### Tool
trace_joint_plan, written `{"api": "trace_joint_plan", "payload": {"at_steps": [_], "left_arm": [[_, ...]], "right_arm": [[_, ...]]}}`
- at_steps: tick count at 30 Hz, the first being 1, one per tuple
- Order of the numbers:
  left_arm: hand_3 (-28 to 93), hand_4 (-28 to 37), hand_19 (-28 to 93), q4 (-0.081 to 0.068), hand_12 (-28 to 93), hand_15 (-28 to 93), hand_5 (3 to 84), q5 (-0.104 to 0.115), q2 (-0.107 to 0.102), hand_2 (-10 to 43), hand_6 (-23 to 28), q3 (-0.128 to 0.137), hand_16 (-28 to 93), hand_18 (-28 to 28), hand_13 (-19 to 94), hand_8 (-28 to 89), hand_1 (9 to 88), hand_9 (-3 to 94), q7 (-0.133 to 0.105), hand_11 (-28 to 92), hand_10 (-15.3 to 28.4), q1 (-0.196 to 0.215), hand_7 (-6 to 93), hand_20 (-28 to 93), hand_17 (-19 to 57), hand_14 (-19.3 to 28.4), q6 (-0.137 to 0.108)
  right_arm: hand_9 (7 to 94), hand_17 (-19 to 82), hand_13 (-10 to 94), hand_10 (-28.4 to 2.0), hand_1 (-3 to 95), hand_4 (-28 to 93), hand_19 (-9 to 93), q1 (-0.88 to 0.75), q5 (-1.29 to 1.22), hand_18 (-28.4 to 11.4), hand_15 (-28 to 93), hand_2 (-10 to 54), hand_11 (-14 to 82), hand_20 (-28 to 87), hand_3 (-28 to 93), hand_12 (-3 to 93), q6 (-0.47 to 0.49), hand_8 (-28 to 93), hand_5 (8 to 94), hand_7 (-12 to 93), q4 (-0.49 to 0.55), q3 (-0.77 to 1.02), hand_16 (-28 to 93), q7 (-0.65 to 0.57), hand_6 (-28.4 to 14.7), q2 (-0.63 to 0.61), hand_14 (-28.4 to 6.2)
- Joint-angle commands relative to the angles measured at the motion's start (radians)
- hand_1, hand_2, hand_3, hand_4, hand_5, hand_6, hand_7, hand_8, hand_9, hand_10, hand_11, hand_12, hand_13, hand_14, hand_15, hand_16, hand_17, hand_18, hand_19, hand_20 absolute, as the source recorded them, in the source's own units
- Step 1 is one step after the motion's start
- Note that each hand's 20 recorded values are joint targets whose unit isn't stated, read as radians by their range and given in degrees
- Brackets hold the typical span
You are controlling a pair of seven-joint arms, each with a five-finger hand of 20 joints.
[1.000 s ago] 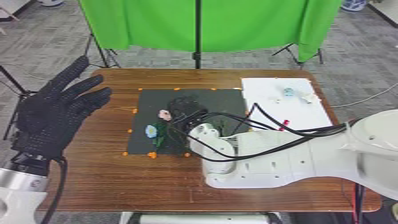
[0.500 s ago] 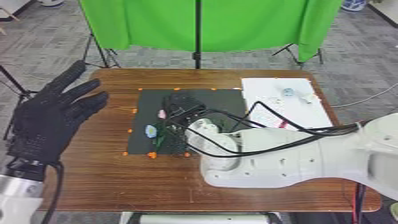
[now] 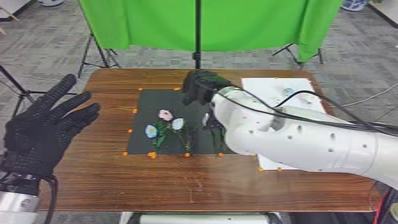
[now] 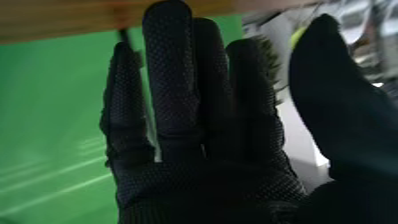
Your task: Arrange flowers
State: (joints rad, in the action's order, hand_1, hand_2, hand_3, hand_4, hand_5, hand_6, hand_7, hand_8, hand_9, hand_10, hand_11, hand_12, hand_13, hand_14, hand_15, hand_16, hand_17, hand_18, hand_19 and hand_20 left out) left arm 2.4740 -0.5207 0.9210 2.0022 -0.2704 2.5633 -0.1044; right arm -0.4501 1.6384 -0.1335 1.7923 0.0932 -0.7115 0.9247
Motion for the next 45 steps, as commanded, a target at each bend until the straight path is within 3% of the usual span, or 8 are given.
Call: {"api": "trace_joint_plan", "payload": {"at_steps": [1,5,7,9,16,30,39,45], "left_arm": [[75,-27.0,53,0.004,12,47,26.3,-0.001,0.017,6.6,4.7,-0.011,-7,24.3,17,-11,21.9,24.0,0.010,20,18.0,0.010,15.8,34,-10.7,26.7,-0.016],[75,-27.1,53,0.002,12,48,26.3,-0.002,0.018,6.6,4.7,-0.011,-7,24.3,17,-11,22.0,24.0,0.013,20,18.0,0.008,15.9,34,-10.7,26.7,-0.009],[75,-27.1,53,-0.002,12,48,26.3,-0.003,0.019,6.6,4.7,-0.015,-7,24.3,17,-11,22.0,24.0,0.028,20,18.0,-0.005,15.9,34,-10.7,26.7,-0.008],[75,-27.0,53,-0.003,12,48,26.3,-0.004,0.018,6.6,4.7,-0.016,-7,24.3,17,-11,21.9,24.0,0.022,20,18.0,-0.001,15.9,34,-10.7,26.7,-0.002],[76,-27.1,53,-0.012,12,48,26.3,-0.005,0.018,6.5,4.8,-0.021,-7,24.3,17,-11,22.0,24.0,0.054,20,18.0,-0.034,15.7,34,-10.7,26.8,0.011],[75,-27.1,53,-0.028,12,48,26.3,-0.003,0.014,6.6,4.8,-0.044,-7,24.3,17,-11,22.0,24.0,0.077,20,17.9,-0.078,15.8,34,-10.7,26.7,0.025],[75,-27.0,53,-0.034,12,48,26.3,-0.003,0.011,6.7,4.7,-0.053,-7,24.3,17,-11,22.0,24.0,0.073,20,17.9,-0.087,15.8,34,-10.7,26.7,0.031],[75,-27.0,53,-0.031,12,48,26.3,-0.003,0.011,6.6,4.7,-0.054,-7,24.3,17,-11,22.0,23.9,0.054,20,17.9,-0.076,15.9,34,-10.7,26.7,0.028]], "right_arm": [[66.0,22,65,-12.4,38.3,-28,70,0.048,0.028,-22.1,55,-9.5,17.5,17,79,13.6,-0.017,-13,58.3,15,-0.056,-0.029,14,-0.048,2.7,-0.175,-10.2],[65.5,22,64,-13.3,37.7,-28,70,0.041,0.050,-22.5,55,-9.5,17.2,18,78,13.6,0.020,-13,55.9,15,-0.068,-0.051,14,-0.100,2.5,-0.229,-10.4],[65.0,23,64,-13.7,37.5,-28,70,0.051,0.064,-23.1,55,-9.5,16.9,18,77,13.6,0.011,-13,55.2,14,-0.077,-0.091,14,-0.123,2.3,-0.254,-10.5],[64.7,23,64,-14.0,37.4,-28,70,0.053,0.079,-23.2,55,-9.5,16.8,18,77,13.6,0.017,-13,54.8,14,-0.094,-0.113,14,-0.143,2.4,-0.265,-10.6],[62.9,23,64,-14.9,35.6,-28,71,0.045,0.101,-23.5,55,-9.5,16.1,18,77,13.4,0.050,-13,52.2,14,-0.126,-0.136,13,-0.213,2.4,-0.299,-11.0],[57.7,23,62,-16.1,34.6,-28,72,-0.016,0.076,-23.8,58,-9.5,14.4,17,76,13.4,0.115,-12,45.8,13,-0.213,-0.092,13,-0.204,2.6,-0.286,-11.6],[56.9,22,62,-16.1,34.2,-28,71,-0.035,0.063,-23.9,58,-9.5,14.3,17,77,13.4,0.146,-12,36.8,12,-0.248,-0.090,12,-0.174,3.8,-0.250,-11.4],[57.2,22,62,-15.7,34.2,-28,71,-0.044,0.068,-24.1,59,-9.5,14.5,17,76,13.5,0.162,-12,38.3,13,-0.263,-0.089,12,-0.166,5.5,-0.237,-11.4]]}}
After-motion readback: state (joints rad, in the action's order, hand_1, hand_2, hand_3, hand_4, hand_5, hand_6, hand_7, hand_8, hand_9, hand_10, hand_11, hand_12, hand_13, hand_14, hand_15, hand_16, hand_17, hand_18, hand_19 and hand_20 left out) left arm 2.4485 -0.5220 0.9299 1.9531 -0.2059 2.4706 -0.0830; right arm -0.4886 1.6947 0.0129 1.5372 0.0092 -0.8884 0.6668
